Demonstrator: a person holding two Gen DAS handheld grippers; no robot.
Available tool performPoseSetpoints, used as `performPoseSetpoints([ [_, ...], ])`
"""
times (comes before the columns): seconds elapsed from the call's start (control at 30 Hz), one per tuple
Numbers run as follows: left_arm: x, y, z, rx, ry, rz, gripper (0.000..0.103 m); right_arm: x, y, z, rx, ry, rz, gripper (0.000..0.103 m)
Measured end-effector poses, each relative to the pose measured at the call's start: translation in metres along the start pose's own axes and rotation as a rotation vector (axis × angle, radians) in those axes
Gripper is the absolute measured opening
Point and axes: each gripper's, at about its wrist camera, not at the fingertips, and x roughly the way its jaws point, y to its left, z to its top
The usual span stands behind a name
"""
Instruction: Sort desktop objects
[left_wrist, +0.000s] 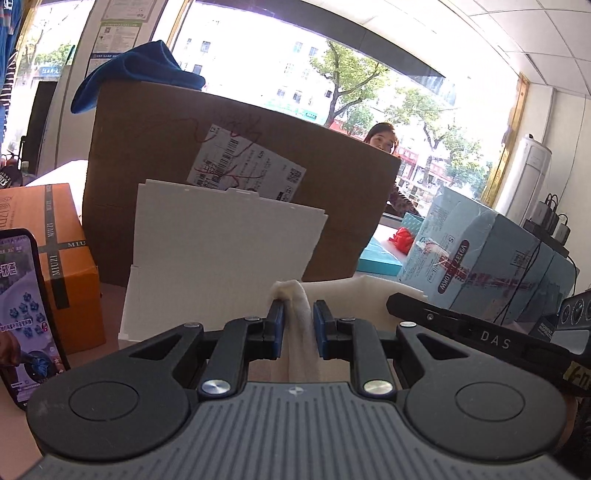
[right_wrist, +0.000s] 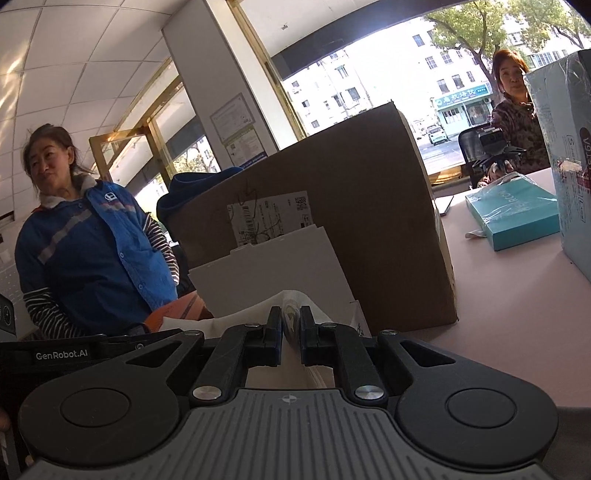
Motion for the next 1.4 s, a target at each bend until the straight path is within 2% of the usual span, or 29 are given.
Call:
performPoseSetpoints([
  [0.27, 0.034, 0.035, 0.007, -0.08, 0.065, 0.094, 0.016, 0.051, 0.013, -0.003, -0.024, 0.081, -0.078, 0.009],
  [0.5, 0.057, 0.051, 0.004, -0.096, 0.094, 0.15, 0.016, 0.095, 0.024, -0.003, -0.121, 0.132, -0.174, 0.009],
  [0.73, 0.071, 0.054, 0.001, -0.04, 0.069, 0.197, 0.016, 0.127, 0.026, -0.007, -0.165, 0.148, -0.231, 0.008],
  [1.0, 0.088, 0.058, -0.008, -0.008, 0.09, 0.224, 0.016, 0.141, 0.027, -0.013, -0.263, 0.184, -0.302, 0.009],
  [1.03, 0.089, 0.058, -0.008, -0.004, 0.091, 0.226, 0.016, 0.136, 0.027, -0.011, -0.262, 0.182, -0.298, 0.012],
  [1.07, 0.09, 0.058, -0.009, 0.001, 0.091, 0.231, 0.016, 0.129, 0.028, -0.008, -0.253, 0.176, -0.29, 0.025],
  [1.1, 0.091, 0.057, -0.01, 0.007, 0.092, 0.235, 0.016, 0.121, 0.028, -0.004, -0.239, 0.173, -0.271, 0.052],
  [1.17, 0.093, 0.058, -0.011, 0.007, 0.096, 0.24, 0.016, 0.103, 0.028, 0.003, -0.203, 0.176, -0.196, 0.073],
  [1.2, 0.094, 0.059, -0.012, 0.006, 0.099, 0.241, 0.016, 0.094, 0.032, 0.005, -0.221, 0.18, -0.159, 0.073],
  [1.3, 0.095, 0.06, -0.013, 0.006, 0.101, 0.247, 0.016, 0.069, 0.049, 0.008, -0.383, 0.193, -0.058, 0.073],
  [1.33, 0.095, 0.06, -0.013, 0.006, 0.102, 0.248, 0.016, 0.065, 0.057, 0.006, -0.489, 0.216, -0.021, 0.072],
  [1.4, 0.096, 0.06, -0.013, 0.008, 0.103, 0.249, 0.016, 0.057, 0.072, 0.001, -0.691, 0.262, 0.048, 0.066],
])
